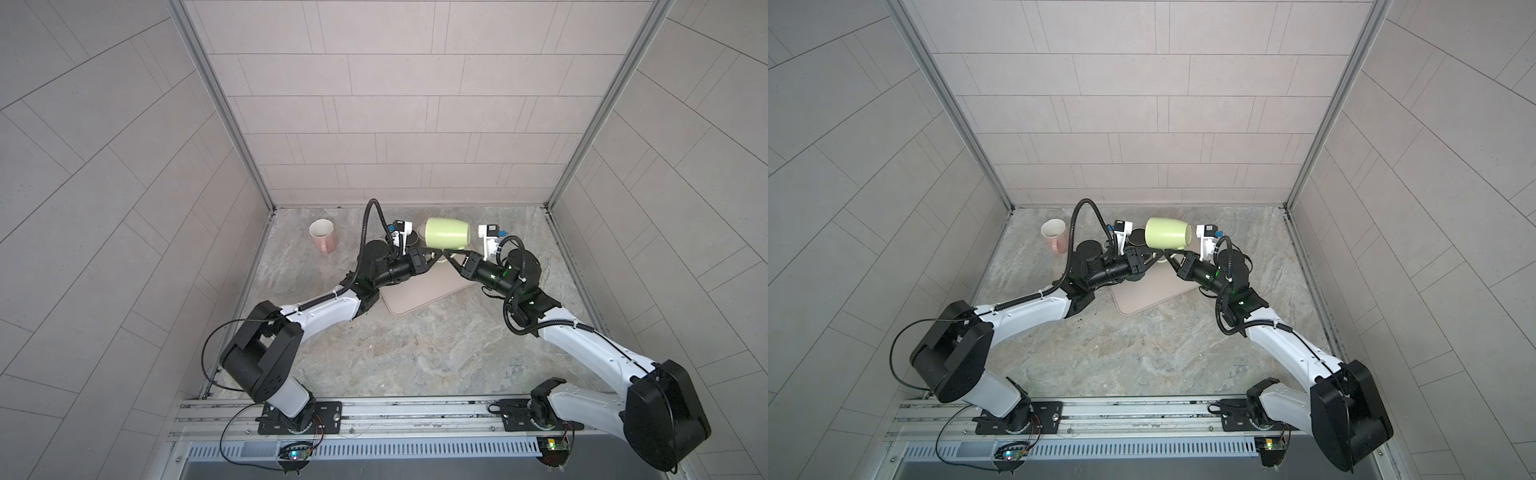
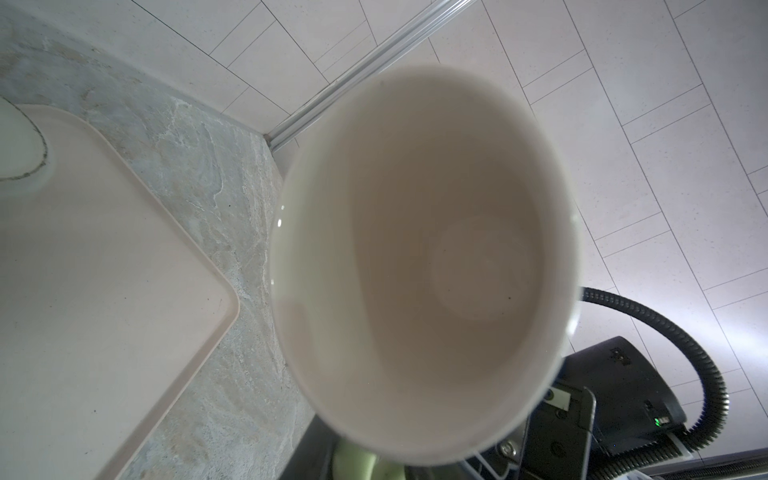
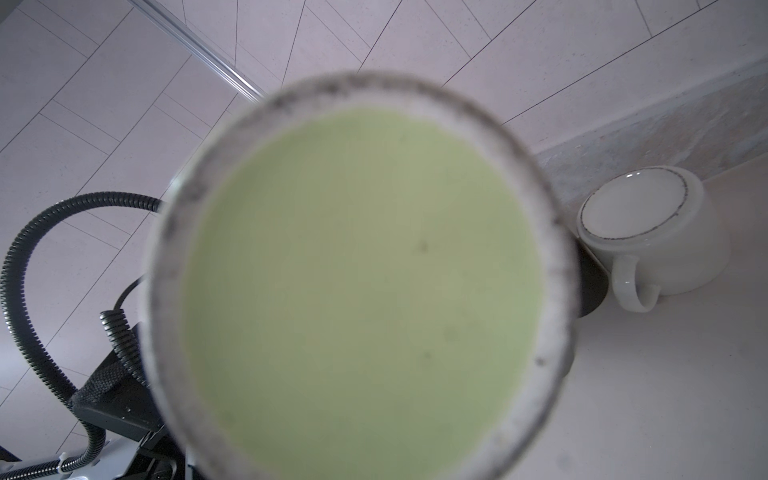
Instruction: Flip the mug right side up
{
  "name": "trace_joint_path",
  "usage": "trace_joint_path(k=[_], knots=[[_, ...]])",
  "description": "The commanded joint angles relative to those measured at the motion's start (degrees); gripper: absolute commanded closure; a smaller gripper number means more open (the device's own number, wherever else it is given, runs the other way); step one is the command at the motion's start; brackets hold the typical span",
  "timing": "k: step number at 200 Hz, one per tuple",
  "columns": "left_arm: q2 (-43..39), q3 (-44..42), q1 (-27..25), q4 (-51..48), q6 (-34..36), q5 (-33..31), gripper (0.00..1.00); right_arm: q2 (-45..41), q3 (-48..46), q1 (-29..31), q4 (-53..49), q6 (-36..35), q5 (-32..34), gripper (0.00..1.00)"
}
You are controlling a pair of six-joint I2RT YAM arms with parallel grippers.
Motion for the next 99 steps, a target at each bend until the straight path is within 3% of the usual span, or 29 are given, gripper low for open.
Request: trace_joint_path(k=[1, 29, 99], knots=[[-0.74, 1.64, -1.26, 5.81, 0.72, 3.19, 0.7, 1.27, 2.05, 0.63, 1.48, -1.27, -1.71, 1.0], [-1.23, 2.1, -1.29, 5.35, 1.21, 3.16, 0.79, 2.09, 2.24, 0.63, 0.95, -1.38, -1.72, 1.0], [-3.5, 1.04, -1.36, 5.46, 3.42, 3.06, 0.79, 2.56, 1.8, 0.63, -1.05, -2.56, -1.19, 1.0]])
